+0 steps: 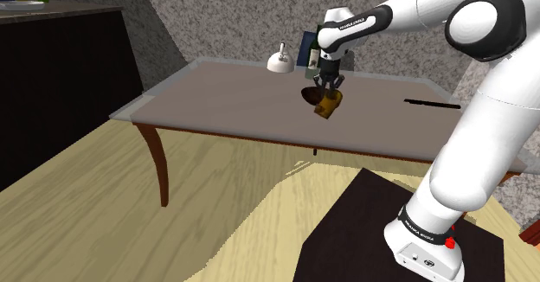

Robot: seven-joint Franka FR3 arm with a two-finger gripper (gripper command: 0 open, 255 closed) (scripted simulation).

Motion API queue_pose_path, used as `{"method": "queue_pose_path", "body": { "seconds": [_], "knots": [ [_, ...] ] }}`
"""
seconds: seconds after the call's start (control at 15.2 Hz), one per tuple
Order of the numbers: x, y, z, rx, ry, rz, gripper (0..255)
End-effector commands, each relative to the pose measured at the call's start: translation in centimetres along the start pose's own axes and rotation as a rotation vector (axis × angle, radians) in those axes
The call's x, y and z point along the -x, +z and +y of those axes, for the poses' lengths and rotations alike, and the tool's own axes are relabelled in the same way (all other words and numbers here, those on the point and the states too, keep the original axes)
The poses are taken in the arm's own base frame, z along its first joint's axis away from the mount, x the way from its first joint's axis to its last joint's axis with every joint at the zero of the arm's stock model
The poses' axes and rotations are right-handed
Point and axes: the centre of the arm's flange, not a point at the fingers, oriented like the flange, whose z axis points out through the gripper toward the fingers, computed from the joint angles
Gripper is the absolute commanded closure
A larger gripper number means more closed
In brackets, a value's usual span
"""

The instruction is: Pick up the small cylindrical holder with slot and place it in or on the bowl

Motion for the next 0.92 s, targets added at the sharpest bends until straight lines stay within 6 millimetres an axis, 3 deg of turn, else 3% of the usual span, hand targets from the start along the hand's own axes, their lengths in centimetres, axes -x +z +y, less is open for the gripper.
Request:
{"method": "queue_pose_path", "body": {
  "seconds": [0.0, 0.59, 0.86],
  "knots": [
    [0.0, -1.1, 0.1, 0.000, 0.000, 0.000, 255],
    [-0.1, -5.8, 0.5, 0.000, 0.000, 0.000, 255],
    [-5.3, -6.5, 0.5, 0.000, 0.000, 0.000, 255]
  ]
}}
